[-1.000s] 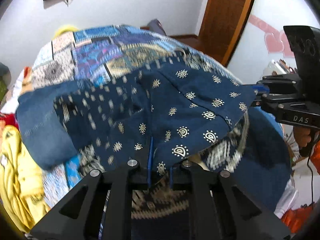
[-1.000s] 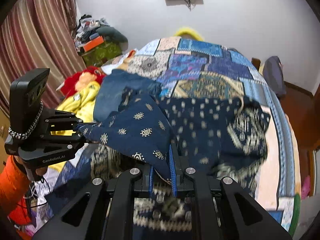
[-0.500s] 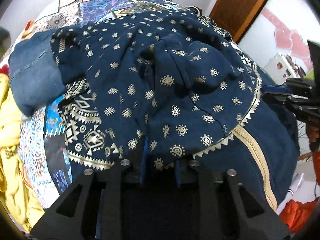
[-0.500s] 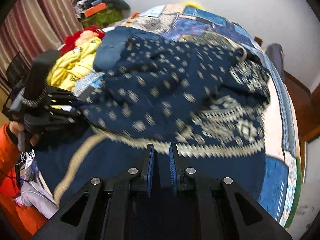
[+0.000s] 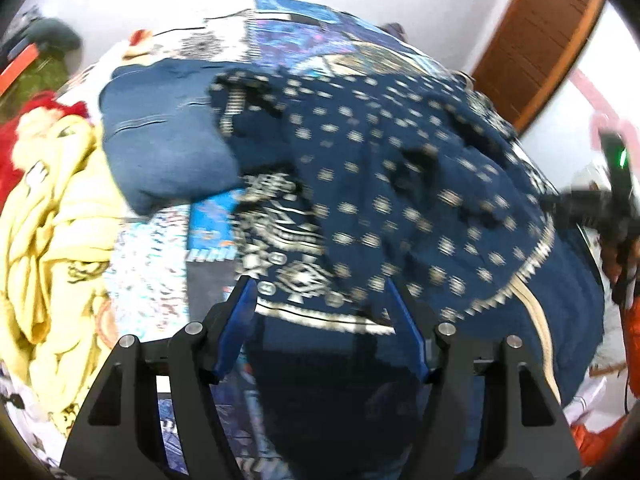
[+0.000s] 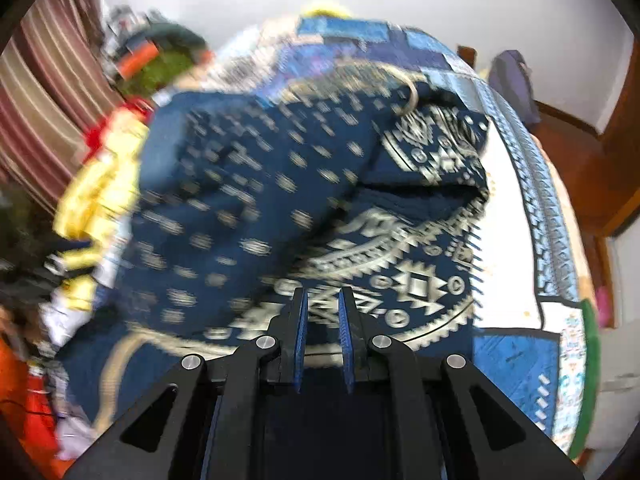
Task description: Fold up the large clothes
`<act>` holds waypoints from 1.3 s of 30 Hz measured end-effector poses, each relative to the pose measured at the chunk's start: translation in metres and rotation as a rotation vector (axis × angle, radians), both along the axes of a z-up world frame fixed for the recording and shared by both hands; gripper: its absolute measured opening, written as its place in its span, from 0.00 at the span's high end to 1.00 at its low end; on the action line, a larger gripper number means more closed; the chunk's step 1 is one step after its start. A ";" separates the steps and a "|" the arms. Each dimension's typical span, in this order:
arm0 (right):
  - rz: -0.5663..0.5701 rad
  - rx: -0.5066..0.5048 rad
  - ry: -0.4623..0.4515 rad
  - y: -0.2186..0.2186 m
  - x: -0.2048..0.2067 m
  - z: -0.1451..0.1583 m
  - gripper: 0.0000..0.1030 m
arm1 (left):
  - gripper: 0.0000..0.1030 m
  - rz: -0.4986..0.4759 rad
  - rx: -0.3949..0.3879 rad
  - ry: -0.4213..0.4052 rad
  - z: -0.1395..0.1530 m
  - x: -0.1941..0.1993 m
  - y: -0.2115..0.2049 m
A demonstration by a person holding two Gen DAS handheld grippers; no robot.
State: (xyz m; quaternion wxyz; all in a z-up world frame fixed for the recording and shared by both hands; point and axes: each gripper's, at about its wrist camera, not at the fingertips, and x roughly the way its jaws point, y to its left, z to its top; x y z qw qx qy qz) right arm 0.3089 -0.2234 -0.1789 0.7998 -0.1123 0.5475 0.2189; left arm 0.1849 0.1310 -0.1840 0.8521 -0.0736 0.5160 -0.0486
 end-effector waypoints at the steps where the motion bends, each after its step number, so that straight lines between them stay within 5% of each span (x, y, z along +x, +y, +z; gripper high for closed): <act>1: 0.015 -0.050 0.000 0.001 0.000 -0.010 0.89 | 0.37 0.020 -0.003 0.001 -0.001 0.003 0.007; 6: 0.028 -0.140 -0.090 -0.009 -0.005 -0.013 0.84 | 0.37 0.119 -0.037 0.015 -0.010 0.023 0.038; 7: 0.012 -0.160 -0.102 -0.014 -0.004 -0.012 0.70 | 0.37 0.136 -0.055 0.016 -0.013 0.029 0.044; 8: -0.010 -0.179 -0.121 -0.018 -0.003 -0.012 0.43 | 0.37 0.145 -0.067 0.016 -0.015 0.032 0.047; 10: -0.062 -0.227 -0.169 -0.032 0.002 -0.011 0.13 | 0.37 0.159 -0.076 0.013 -0.020 0.043 0.054; 21: -0.246 0.150 -0.058 -0.082 0.071 0.013 0.13 | 0.37 0.209 -0.140 0.022 -0.044 0.134 0.093; 31: -0.337 0.271 0.017 -0.078 0.172 -0.020 0.13 | 0.46 0.190 -0.234 0.035 -0.081 0.209 0.108; 39: -0.303 0.348 0.047 -0.058 0.224 -0.047 0.30 | 0.54 0.190 -0.242 -0.031 -0.087 0.252 0.112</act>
